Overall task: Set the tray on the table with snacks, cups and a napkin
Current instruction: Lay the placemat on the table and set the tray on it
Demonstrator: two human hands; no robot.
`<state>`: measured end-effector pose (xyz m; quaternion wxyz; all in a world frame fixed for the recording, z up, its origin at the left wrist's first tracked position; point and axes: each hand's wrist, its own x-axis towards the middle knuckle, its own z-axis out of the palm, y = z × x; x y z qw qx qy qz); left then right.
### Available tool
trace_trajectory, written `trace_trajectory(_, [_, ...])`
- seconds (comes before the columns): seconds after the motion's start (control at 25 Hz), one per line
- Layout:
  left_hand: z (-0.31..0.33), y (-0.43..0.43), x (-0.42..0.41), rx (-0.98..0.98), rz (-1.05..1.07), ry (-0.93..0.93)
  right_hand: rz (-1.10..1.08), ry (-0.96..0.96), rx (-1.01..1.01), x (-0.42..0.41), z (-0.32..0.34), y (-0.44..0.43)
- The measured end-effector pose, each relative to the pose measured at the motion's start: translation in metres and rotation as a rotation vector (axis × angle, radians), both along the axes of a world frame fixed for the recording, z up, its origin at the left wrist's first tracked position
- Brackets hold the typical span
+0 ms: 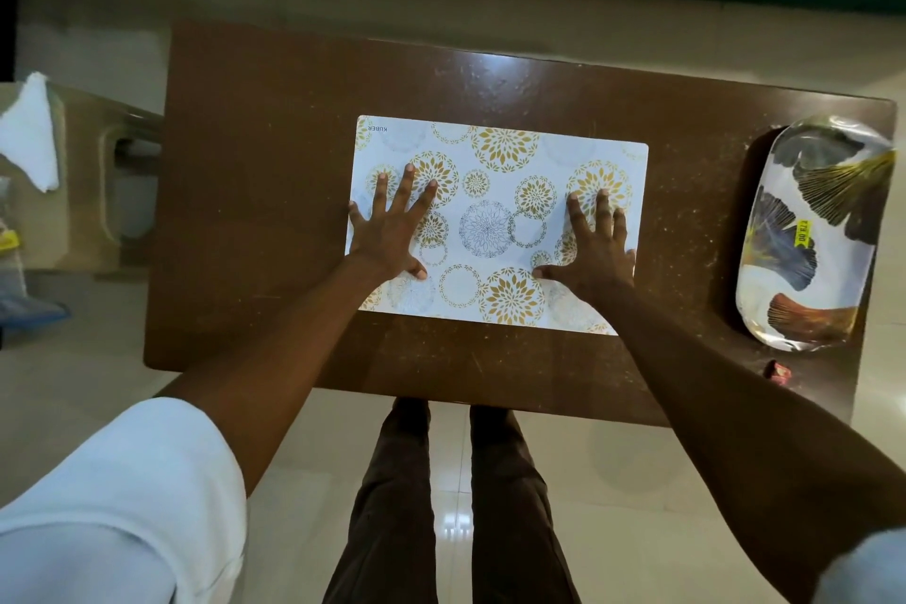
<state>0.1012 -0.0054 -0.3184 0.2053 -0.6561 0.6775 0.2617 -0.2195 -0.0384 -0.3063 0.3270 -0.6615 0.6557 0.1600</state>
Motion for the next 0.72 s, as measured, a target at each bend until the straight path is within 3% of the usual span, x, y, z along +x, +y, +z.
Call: trace_trajectory(0.72, [0.0019, 0.0052, -0.0005, 0.005, -0.003, -0.008, 0.003, 0.006, -0.031, -0.0028, -0.007, 0.0036])
